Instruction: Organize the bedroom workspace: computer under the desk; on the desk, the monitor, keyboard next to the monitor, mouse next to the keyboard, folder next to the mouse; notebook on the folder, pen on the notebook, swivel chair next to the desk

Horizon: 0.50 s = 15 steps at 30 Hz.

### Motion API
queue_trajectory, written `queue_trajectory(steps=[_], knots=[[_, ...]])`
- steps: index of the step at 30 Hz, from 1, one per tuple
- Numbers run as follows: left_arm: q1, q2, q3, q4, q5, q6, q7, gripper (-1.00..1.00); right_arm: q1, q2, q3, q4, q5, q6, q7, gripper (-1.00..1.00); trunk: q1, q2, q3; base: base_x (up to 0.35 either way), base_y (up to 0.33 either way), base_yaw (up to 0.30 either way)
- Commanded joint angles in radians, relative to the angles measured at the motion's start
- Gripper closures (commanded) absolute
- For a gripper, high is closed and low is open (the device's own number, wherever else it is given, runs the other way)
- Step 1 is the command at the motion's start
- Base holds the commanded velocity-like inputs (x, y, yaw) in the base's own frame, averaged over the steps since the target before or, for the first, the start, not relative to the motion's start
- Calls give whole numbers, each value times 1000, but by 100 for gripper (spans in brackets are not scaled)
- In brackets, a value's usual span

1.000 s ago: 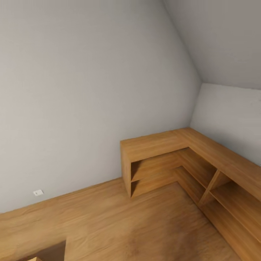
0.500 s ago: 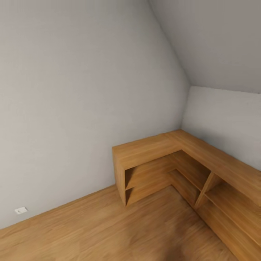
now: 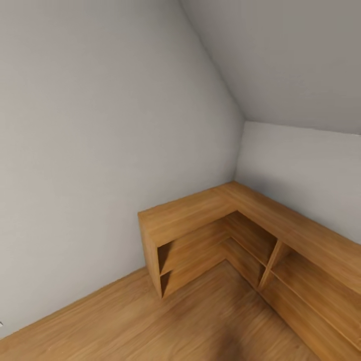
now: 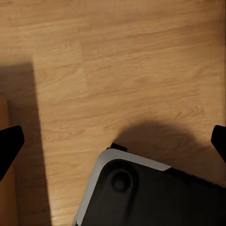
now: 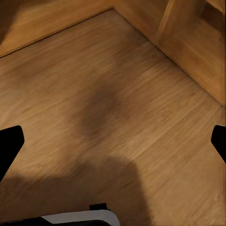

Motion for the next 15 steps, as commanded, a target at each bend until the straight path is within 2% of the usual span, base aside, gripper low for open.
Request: queue_trajectory(steps=[1,15], knots=[[0,1,-9,-1,9,-2,3,-100,-1,1,8,2,0,-2,-10,-100,1,-2,-2,132,0,-248],[0,1,-8,15,8,-4,5,-100,-1,5,10,2,-3,4,-7,-100,1,-2,-1,9,0,-262]])
